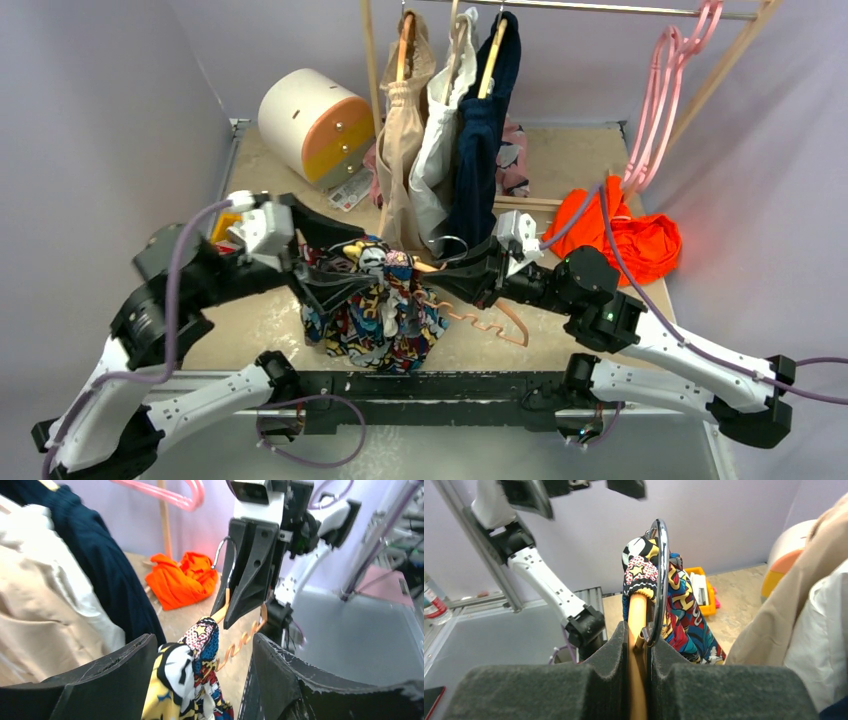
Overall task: Place the shorts on the hanger
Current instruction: Hang the shorts on the hanger.
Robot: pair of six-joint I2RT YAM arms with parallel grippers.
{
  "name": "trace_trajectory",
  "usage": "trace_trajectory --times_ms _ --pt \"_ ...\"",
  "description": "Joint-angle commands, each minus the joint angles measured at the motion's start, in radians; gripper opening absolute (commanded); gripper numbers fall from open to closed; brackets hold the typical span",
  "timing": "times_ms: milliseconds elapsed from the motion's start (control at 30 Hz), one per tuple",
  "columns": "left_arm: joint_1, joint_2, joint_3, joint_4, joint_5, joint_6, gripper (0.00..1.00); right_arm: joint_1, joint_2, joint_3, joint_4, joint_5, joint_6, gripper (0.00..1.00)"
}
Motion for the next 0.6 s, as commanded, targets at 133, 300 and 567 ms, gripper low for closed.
trace_trajectory --times_ms 133,300,567 --pt "-0.003 -0.116 -0.070 0.180 -0.296 -0.407 0.67 0.001 0.002 0.039 0.184 0.194 -0.013 0.00" --pt "-0.003 -0.061 -0.048 0.096 -0.308 -0.500 0.63 0.002 0.052 0.065 0.217 0.245 -0.011 0.00" --pt "-0.003 -0.070 -0.093 -0.018 -0.558 -0.424 0.62 0.002 0.130 0.082 0.271 0.282 0.013 0.00"
